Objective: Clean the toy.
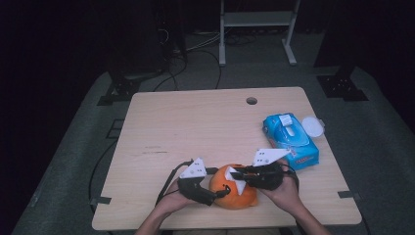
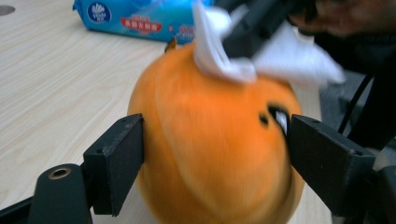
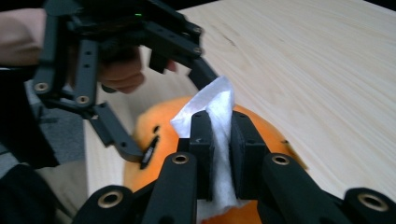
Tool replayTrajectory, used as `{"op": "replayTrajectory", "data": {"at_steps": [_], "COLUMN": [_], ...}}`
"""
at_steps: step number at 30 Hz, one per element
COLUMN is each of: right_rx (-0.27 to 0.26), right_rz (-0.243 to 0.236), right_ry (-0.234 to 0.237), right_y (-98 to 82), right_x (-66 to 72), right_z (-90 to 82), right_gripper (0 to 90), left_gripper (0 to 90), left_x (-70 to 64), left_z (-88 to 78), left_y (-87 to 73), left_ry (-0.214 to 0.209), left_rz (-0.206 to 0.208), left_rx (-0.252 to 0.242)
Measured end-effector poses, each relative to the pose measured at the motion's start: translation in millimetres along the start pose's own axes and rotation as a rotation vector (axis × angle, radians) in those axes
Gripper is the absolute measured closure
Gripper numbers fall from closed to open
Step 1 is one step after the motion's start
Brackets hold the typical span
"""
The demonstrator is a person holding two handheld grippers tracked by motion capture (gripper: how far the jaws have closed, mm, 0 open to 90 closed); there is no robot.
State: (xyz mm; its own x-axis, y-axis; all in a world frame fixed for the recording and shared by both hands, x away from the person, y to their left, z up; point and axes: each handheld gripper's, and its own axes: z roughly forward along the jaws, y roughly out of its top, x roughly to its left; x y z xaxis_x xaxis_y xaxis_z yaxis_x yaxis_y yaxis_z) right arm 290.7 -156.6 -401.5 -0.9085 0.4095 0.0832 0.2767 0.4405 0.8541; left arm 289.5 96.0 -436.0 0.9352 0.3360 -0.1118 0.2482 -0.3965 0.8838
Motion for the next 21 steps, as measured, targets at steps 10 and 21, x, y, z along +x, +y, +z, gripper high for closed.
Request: {"op": "replayTrajectory", "data": {"at_steps": [10,21], "right_rx": [0.008,0.022], "right_rz": [0.02,-0.016], "right_ry": [-0.047,-0.017], "right_y": [-5.8,-0.9], "right_x": [-14.2,-1.9], "right_z": [-13.7,-3.1], "right_gripper": [80.0,79.9], "left_gripper": [28.7,29.4], "left_x": [2.4,0.6], "left_z": [-1.6,1.2], "left_y": [-7.2,-0.8], "left_ry": [0.027,0.037], "left_rz": [0.021,0.047], "left_rx": [0.028,-0.006]}}
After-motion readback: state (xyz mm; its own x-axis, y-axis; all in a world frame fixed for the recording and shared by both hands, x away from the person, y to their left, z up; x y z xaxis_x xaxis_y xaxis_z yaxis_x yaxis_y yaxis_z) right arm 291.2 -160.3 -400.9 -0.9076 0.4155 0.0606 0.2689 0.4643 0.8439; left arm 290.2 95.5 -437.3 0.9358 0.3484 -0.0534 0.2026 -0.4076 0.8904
